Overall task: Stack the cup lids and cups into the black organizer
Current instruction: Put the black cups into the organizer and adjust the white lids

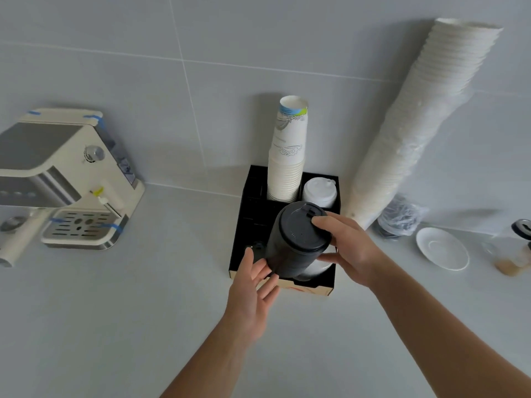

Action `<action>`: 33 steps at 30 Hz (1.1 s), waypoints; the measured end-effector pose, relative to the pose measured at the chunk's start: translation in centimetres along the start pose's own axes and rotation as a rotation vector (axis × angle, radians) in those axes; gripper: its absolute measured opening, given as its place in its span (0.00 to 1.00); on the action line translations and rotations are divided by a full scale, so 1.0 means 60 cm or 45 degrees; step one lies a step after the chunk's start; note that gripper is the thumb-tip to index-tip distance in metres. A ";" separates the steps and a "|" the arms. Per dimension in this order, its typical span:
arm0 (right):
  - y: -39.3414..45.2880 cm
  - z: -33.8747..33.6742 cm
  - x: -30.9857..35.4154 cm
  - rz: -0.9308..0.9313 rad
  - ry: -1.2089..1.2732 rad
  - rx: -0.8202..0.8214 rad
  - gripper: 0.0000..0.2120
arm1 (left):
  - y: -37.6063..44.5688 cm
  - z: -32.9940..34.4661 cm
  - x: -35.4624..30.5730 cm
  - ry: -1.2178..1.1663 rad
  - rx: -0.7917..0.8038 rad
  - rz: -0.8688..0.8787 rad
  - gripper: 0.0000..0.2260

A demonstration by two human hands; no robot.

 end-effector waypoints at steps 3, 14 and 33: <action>0.024 0.023 0.003 0.011 -0.023 -0.049 0.10 | 0.018 -0.015 -0.010 -0.001 -0.002 -0.031 0.31; 0.097 0.095 0.003 0.064 -0.060 -0.068 0.07 | 0.065 -0.044 -0.036 -0.216 -0.040 -0.136 0.34; 0.188 0.136 -0.055 0.092 -0.254 -0.020 0.07 | 0.149 -0.047 -0.042 -0.010 -0.077 -0.177 0.37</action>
Point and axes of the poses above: each hand's wrist, its own y-axis towards the middle knuckle, its own z-axis out of the palm, x = y × z, the point moved 2 cm from there along y, towards the middle knuckle, and after that the axes turned 9 degrees about -x, right-handed, at the moved point
